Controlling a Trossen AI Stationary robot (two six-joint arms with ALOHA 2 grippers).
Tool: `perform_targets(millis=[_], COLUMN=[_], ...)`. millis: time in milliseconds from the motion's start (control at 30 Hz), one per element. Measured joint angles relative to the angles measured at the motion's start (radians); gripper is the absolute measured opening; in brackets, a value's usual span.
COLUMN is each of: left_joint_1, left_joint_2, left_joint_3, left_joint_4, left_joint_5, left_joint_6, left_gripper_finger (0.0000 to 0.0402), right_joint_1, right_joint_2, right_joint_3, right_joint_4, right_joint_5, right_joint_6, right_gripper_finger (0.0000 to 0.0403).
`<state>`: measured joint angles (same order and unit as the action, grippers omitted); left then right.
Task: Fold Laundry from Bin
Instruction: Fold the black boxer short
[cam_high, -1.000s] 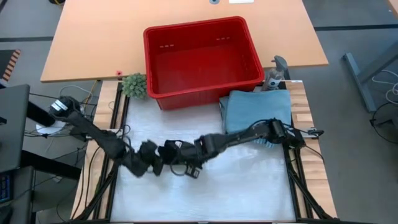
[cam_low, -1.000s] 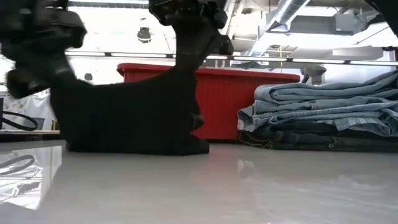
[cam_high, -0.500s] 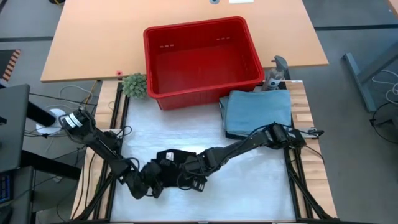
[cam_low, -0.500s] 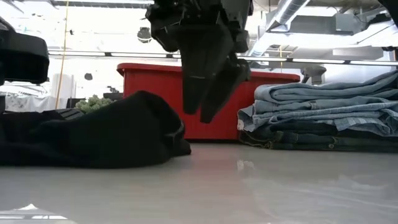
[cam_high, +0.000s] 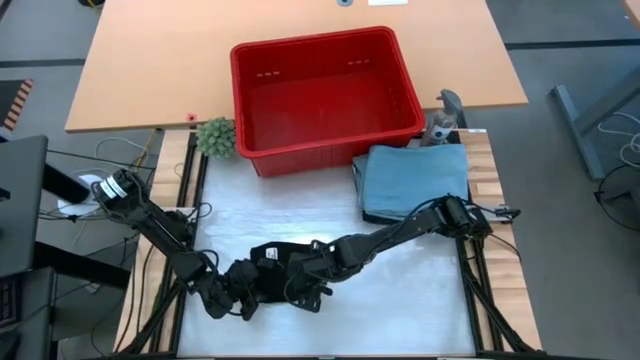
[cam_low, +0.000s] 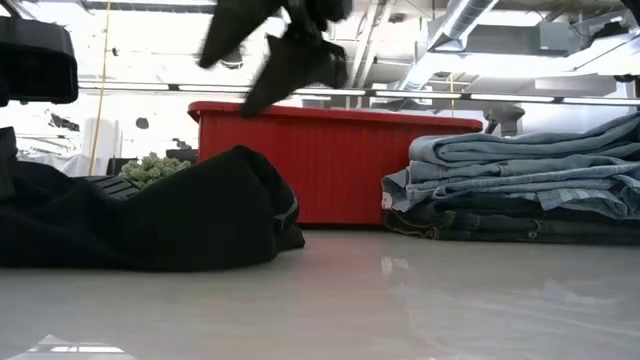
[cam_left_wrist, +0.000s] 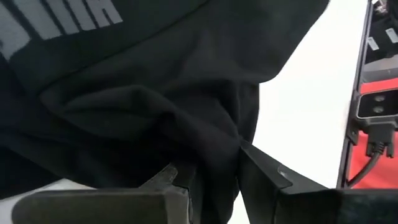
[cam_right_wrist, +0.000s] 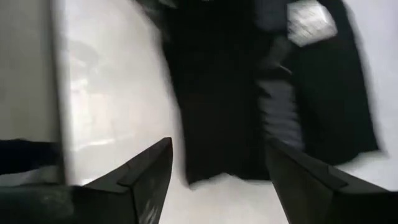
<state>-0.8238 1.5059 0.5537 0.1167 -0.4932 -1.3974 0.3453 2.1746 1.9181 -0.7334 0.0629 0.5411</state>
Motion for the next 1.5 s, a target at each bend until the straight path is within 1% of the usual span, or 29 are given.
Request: perform_targets(millis=[67, 167, 300, 367, 500, 600, 667, 767, 867, 933, 1033, 1067, 1167, 1200, 1233, 1300, 1333, 1367, 1433, 1500], left_joint_1=[0.0, 0.0, 0.0, 0.001, 0.001, 0.001, 0.001, 0.001, -0.004, -0.015, -0.033, -0.037, -0.037, -0.037, -0.039, -0.049, -0.049, -0.04, -0.001, 0.044], left_joint_2=[0.0, 0.0, 0.0, 0.0, 0.0, 0.0, 0.0, -0.006, -0.065, -0.133, -0.224, -0.25, -0.344, -0.387, -0.436, -0.532, -0.573, -0.607, -0.644, -0.655], left_joint_3=[0.0, 0.0, 0.0, 0.0, 0.0, 0.0, 0.0, 0.0, 0.0, 0.0, 0.001, 0.001, 0.0, 0.0, 0.0, 0.001, 0.001, 0.001, 0.001, 0.001], left_joint_4=[-0.004, -0.01, -0.008, -0.002, -0.001, -0.001, -0.004, -0.002, 0.017, -0.006, -0.107, -0.151, -0.284, -0.313, -0.328, -0.361, -0.387, -0.418, -0.49, -0.544], left_joint_5=[0.003, -0.002, 0.009, 0.047, 0.169, 0.26, 0.301, 0.368, 0.402, 0.36, 0.233, 0.208, 0.213, 0.188, 0.119, -0.091, -0.18, -0.239, -0.275, -0.264], left_joint_6=[-0.001, -0.002, 0.0, -0.002, 0.005, 0.025, 0.025, -0.003, 0.008, 0.026, 0.032, 0.031, -0.009, -0.026, -0.029, -0.014, 0.019, 0.065, 0.168, 0.241], left_gripper_finger=[0.0077, 0.0077, 0.0077, 0.0077, 0.0077, 0.0077, 0.0077, 0.0077, 0.0077, 0.0077, 0.0077, 0.0077, 0.0077, 0.0077, 0.0077, 0.0073, 0.0071, 0.0069, 0.0067, 0.0068], right_joint_1=[0.003, 0.002, -0.017, -0.024, -0.038, -0.048, -0.053, -0.054, -0.054, -0.054, -0.054, -0.054, -0.054, -0.054, -0.054, -0.054, -0.054, -0.054, -0.054, -0.054], right_joint_2=[0.001, 0.004, 0.004, 0.005, 0.007, 0.006, 0.005, 0.005, 0.005, 0.005, 0.005, 0.005, 0.005, 0.005, 0.005, 0.005, 0.005, 0.005, 0.005, 0.005], right_joint_3=[-0.008, -0.059, -0.178, -0.25, -0.342, -0.38, -0.395, -0.399, -0.399, -0.399, -0.399, -0.399, -0.399, -0.399, -0.399, -0.399, -0.399, -0.399, -0.399, -0.399], right_joint_4=[0.052, 0.147, 0.304, 0.37, 0.457, 0.485, 0.51, 0.529, 0.552, 0.552, 0.551, 0.551, 0.552, 0.552, 0.553, 0.555, 0.555, 0.555, 0.555, 0.556], right_joint_5=[-0.006, 0.039, 0.044, 0.045, 0.036, 0.014, 0.011, 0.01, -0.01, -0.011, -0.012, -0.012, -0.012, -0.012, -0.013, -0.015, -0.016, -0.016, -0.017, -0.019], right_joint_6=[-0.025, -0.035, -0.03, -0.019, -0.001, -0.001, -0.001, -0.015, -0.016, -0.016, -0.019, -0.02, -0.027, -0.027, -0.027, -0.03, -0.03, -0.029, -0.028, -0.026], right_gripper_finger=[0.027, 0.0254, 0.0226, 0.0211, 0.0182, 0.0167, 0.0161, 0.0158, 0.0159, 0.0161, 0.0162, 0.0162, 0.0162, 0.0163, 0.0163, 0.0165, 0.0166, 0.0167, 0.0171, 0.0176])
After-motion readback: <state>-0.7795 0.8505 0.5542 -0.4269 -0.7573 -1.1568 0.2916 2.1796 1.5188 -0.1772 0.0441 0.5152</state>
